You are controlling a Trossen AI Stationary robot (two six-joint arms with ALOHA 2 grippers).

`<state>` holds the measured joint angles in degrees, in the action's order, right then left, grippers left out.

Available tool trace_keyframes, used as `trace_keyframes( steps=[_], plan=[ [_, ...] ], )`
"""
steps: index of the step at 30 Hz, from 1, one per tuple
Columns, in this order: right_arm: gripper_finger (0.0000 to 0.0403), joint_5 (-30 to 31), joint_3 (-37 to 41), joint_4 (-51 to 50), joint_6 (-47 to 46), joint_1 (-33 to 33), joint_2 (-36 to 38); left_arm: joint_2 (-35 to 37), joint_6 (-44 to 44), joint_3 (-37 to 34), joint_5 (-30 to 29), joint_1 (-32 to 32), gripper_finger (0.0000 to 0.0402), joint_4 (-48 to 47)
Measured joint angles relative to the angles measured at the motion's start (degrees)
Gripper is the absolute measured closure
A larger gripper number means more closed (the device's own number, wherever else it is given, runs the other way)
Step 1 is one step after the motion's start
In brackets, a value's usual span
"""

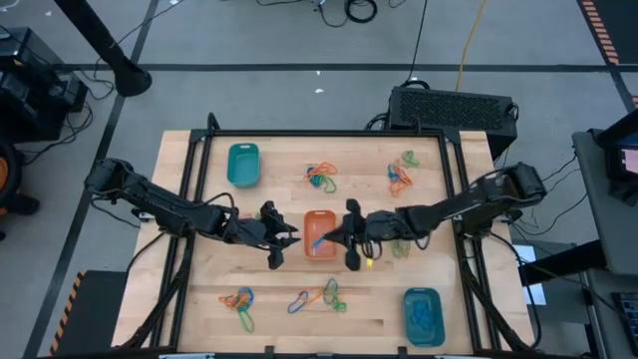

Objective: Sort rubber bands into baskets
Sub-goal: Put the blue rubber band into the blue bin

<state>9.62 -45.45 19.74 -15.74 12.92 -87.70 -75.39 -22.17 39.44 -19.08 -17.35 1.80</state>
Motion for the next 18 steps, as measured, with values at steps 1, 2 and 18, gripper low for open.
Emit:
trace_keyframes(
  steps=[1, 2, 18],
  plan=[
    [0.0403, -0.7, 0.0, -3.4, -1.4, 0.9, 1.6, 0.5, -0.1, 0.0, 0.6, 0.0, 0.0254, -1.3],
    [0.0403, -1.3, 0.0, -6.7, -2.9, 1.9, 3.0, 1.0, -0.8, 0.0, 1.1, 0.0, 0.0253, -3.1],
    [0.0402, -14.2, 0.0, -28.9, -40.5, 21.6, 14.7, 3.3, -21.0, 0.0, 8.2, -2.0, 0.0250, -35.8]
  ],
)
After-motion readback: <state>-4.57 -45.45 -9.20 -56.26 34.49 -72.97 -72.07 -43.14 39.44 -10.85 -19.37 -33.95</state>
